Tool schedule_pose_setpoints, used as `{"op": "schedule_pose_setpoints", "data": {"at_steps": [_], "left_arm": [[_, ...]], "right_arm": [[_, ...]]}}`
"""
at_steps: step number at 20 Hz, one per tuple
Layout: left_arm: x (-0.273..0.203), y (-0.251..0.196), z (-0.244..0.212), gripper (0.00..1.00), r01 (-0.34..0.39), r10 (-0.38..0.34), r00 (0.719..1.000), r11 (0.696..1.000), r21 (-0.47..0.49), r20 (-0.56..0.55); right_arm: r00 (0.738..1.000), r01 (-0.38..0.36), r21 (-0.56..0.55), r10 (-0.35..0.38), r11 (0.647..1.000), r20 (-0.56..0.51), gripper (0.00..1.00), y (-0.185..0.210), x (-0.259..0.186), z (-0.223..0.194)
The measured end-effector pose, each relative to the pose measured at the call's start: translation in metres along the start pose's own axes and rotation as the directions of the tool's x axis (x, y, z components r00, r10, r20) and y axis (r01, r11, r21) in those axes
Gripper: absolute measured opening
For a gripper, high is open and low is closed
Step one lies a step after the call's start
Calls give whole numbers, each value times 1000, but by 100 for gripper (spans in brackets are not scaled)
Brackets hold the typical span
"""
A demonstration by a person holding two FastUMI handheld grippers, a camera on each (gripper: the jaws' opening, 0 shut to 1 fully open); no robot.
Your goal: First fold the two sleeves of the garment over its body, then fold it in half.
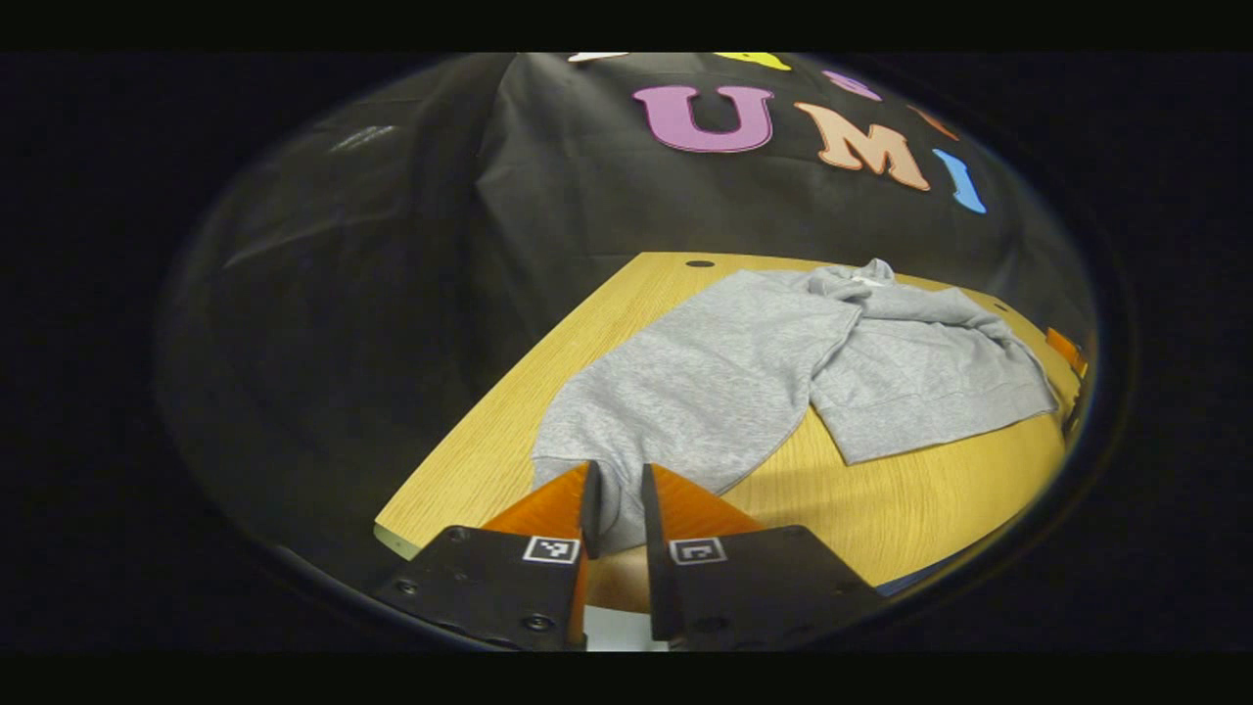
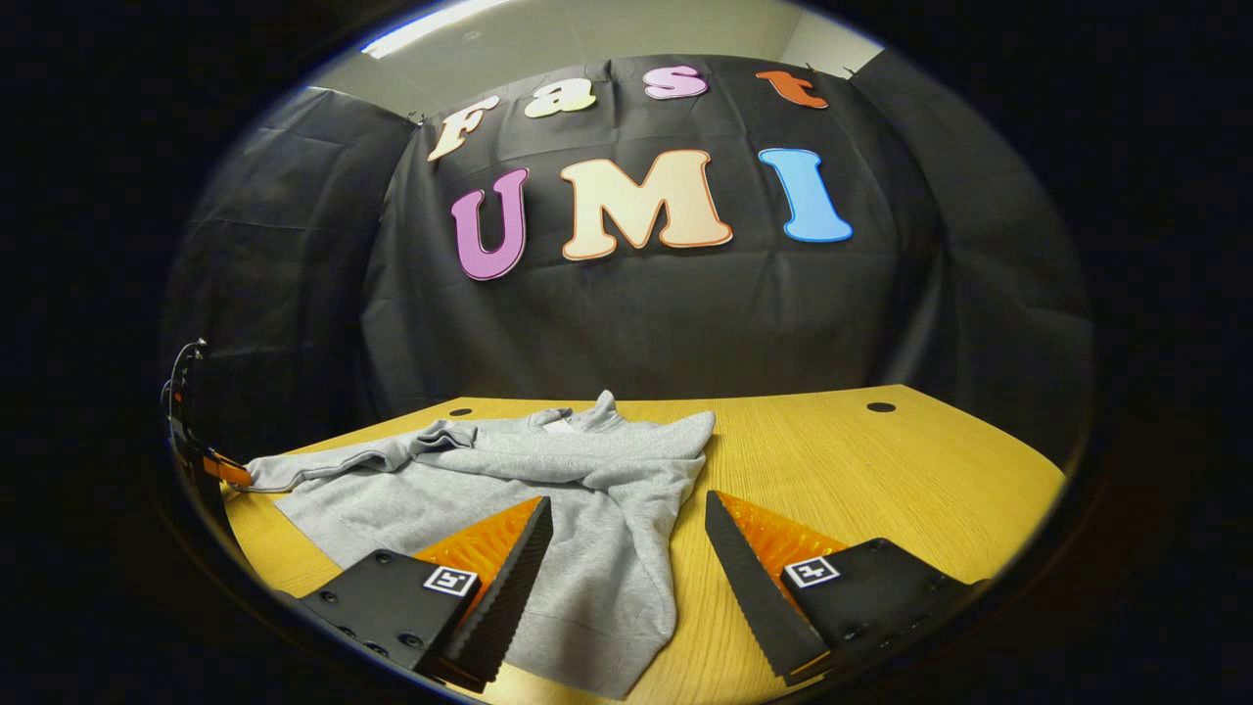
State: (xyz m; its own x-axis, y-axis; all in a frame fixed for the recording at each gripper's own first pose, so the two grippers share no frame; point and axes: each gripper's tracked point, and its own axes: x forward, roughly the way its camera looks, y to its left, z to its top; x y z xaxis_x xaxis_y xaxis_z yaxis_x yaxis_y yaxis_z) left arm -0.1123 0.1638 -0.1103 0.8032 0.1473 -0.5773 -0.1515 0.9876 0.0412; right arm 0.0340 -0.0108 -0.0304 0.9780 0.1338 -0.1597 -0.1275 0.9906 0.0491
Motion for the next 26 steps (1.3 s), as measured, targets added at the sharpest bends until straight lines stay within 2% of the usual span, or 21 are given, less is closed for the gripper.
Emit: {"op": "schedule_pose_setpoints", "data": {"at_steps": [1,2,4,11,16,21,26], "left_arm": [[0,0,0,11,-4,4,1000,1000,-3,-1],[0,0,1,10,-9,9,1000,1000,-5,5],[-1,1,3,0,-19,19,1000,1000,-21,16],[-6,-1,14,0,-15,21,997,997,-81,79],[-13,-10,51,0,-16,25,988,998,-60,155],[-15,-45,107,0,86,-66,963,994,-65,263],[-6,-97,162,0,179,-166,929,984,-9,332]], "right_arm": [[1000,0,0,0,1000,3,98,0,-1,0],[1000,-1,1,1,1000,5,98,0,0,0],[1000,-1,3,1,1000,6,98,0,0,0],[1000,-7,19,6,1000,8,98,-2,0,1],[1000,-11,28,11,1000,12,98,-2,-1,2],[1000,-16,33,16,999,10,98,-2,-1,2],[1000,-17,32,17,999,13,98,-1,-2,3]]}}
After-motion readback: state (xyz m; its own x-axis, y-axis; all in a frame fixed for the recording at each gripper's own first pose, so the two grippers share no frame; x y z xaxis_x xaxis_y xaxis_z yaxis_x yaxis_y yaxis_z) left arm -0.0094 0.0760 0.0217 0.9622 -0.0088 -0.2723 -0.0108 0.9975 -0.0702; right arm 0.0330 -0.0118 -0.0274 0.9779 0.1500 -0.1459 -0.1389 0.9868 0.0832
